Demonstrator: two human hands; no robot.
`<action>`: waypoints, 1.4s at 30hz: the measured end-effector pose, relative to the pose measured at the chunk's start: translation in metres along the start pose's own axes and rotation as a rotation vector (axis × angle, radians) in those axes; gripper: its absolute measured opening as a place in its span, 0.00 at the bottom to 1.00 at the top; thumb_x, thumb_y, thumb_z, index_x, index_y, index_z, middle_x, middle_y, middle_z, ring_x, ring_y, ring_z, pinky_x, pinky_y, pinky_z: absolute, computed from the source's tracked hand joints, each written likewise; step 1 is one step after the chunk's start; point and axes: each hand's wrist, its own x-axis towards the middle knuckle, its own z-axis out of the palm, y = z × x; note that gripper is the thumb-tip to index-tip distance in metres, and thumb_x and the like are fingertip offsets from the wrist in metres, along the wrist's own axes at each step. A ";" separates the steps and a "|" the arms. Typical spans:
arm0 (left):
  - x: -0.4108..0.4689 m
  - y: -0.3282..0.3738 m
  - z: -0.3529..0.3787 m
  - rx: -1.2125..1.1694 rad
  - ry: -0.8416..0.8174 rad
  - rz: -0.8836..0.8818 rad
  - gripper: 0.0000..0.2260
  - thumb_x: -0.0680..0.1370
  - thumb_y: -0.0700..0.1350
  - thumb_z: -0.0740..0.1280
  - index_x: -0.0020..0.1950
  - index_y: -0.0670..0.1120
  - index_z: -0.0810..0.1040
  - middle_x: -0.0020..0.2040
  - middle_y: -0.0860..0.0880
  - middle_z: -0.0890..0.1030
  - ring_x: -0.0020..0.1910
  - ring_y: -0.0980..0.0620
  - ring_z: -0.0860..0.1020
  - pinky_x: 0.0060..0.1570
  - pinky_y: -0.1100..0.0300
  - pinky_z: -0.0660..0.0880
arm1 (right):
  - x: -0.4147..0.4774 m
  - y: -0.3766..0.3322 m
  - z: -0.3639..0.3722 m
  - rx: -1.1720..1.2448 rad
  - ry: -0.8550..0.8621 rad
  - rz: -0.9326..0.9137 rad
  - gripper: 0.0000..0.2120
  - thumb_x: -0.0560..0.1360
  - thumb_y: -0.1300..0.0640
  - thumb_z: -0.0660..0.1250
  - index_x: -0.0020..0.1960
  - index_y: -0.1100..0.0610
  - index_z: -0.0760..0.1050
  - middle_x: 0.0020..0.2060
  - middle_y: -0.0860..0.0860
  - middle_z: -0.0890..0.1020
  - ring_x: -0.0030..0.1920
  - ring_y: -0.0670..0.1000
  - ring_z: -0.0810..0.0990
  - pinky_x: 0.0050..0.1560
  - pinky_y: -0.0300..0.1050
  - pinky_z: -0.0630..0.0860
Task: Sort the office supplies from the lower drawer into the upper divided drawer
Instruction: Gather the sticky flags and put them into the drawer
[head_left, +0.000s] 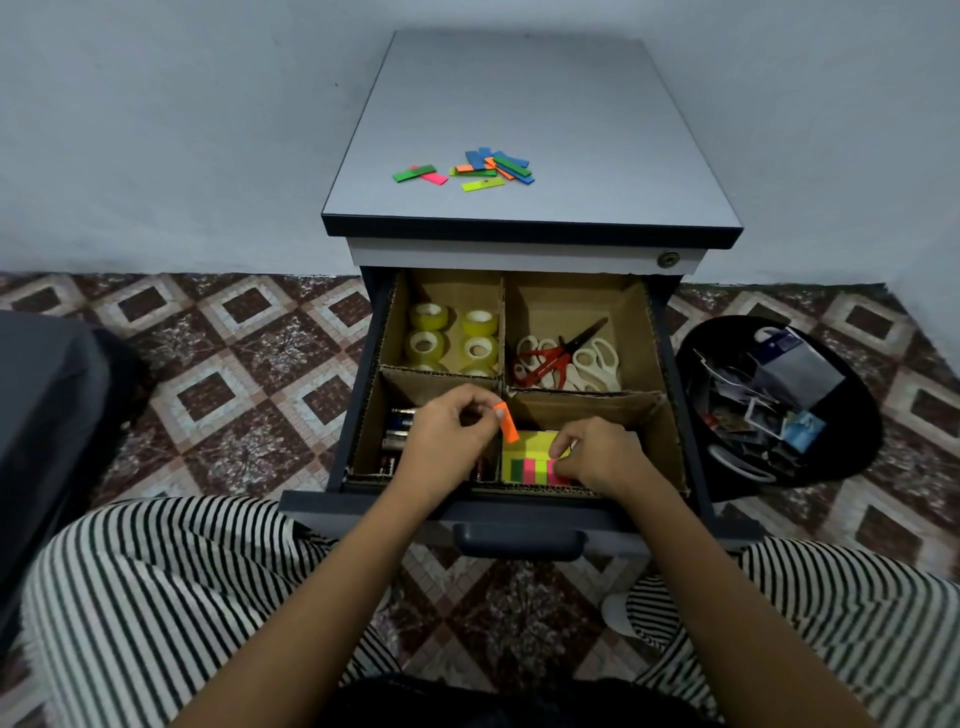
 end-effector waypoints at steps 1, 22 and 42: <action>0.000 0.000 0.000 0.007 0.000 -0.002 0.04 0.76 0.41 0.68 0.44 0.49 0.80 0.39 0.57 0.77 0.38 0.61 0.75 0.39 0.71 0.71 | 0.000 0.000 0.001 -0.013 0.003 0.003 0.04 0.72 0.59 0.70 0.42 0.51 0.77 0.32 0.42 0.73 0.32 0.39 0.70 0.26 0.28 0.62; 0.002 0.006 0.003 0.063 -0.046 0.025 0.04 0.76 0.44 0.68 0.44 0.52 0.81 0.38 0.57 0.79 0.39 0.60 0.76 0.40 0.69 0.72 | -0.013 0.001 -0.014 0.554 0.174 -0.087 0.06 0.75 0.59 0.67 0.40 0.52 0.78 0.33 0.50 0.79 0.35 0.45 0.77 0.30 0.31 0.73; 0.006 0.027 0.031 0.381 -0.202 0.248 0.09 0.77 0.44 0.67 0.56 0.45 0.82 0.51 0.51 0.82 0.49 0.59 0.76 0.47 0.74 0.68 | -0.021 0.010 -0.026 0.467 0.138 -0.163 0.06 0.72 0.63 0.70 0.44 0.53 0.77 0.30 0.48 0.80 0.29 0.37 0.75 0.36 0.34 0.70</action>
